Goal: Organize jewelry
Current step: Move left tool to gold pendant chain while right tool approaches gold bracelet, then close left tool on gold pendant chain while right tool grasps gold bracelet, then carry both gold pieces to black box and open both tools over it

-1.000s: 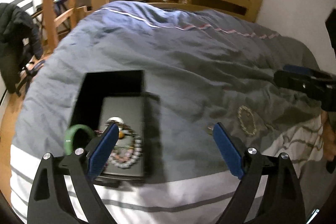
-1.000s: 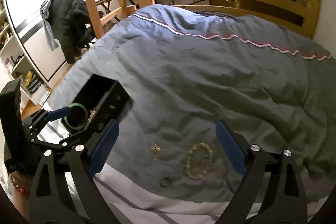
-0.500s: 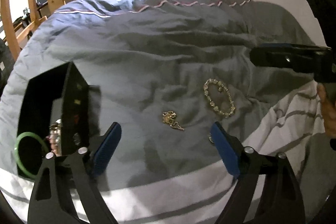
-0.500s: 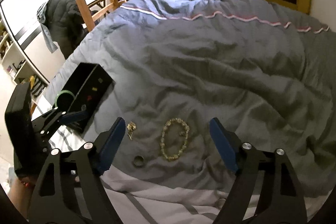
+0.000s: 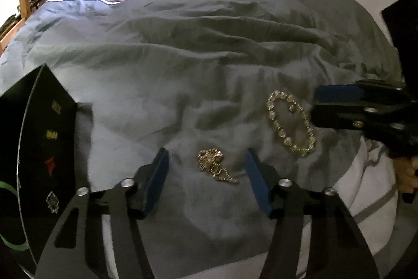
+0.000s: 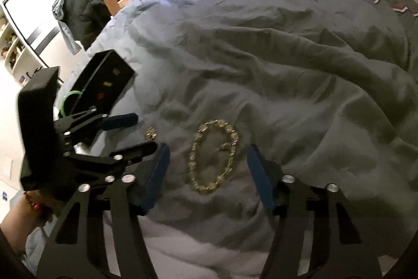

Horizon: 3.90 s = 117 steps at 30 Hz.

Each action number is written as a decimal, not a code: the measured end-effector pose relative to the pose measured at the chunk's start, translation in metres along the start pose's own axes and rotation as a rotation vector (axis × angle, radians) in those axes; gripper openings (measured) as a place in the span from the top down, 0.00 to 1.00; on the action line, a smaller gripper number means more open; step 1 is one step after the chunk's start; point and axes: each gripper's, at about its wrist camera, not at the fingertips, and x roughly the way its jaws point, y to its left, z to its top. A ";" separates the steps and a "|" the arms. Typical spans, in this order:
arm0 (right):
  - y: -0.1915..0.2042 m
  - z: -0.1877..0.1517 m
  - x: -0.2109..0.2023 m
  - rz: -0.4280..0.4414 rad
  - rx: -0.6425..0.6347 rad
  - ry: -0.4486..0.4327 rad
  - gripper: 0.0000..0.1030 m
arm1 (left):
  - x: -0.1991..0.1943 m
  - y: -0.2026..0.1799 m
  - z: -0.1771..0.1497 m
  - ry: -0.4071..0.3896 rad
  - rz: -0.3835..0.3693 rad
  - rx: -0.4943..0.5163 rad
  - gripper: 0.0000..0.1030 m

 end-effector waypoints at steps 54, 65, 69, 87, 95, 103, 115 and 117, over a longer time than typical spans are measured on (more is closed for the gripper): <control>-0.012 0.001 -0.002 0.019 0.048 -0.053 0.92 | 0.006 0.004 0.001 0.054 -0.049 -0.021 0.93; -0.005 0.004 -0.025 0.072 0.075 -0.119 0.92 | -0.018 0.004 0.006 -0.008 -0.058 -0.037 0.93; 0.004 0.007 -0.044 0.084 0.059 -0.154 0.92 | -0.036 0.002 0.011 -0.042 -0.043 -0.043 0.93; 0.044 0.014 -0.077 0.072 0.008 -0.157 0.92 | -0.114 0.018 0.006 -0.111 0.062 -0.103 0.93; 0.064 0.031 -0.085 0.053 -0.005 -0.157 0.92 | -0.127 0.045 0.005 -0.114 0.093 -0.161 0.93; 0.096 0.048 -0.087 0.049 -0.052 -0.156 0.92 | -0.153 0.079 0.002 -0.139 0.116 -0.223 0.93; 0.105 0.077 -0.130 0.051 -0.062 -0.151 0.92 | -0.171 0.105 -0.001 -0.165 0.131 -0.257 0.93; 0.108 0.078 -0.134 0.049 -0.066 -0.150 0.92 | -0.174 0.110 -0.002 -0.168 0.125 -0.265 0.93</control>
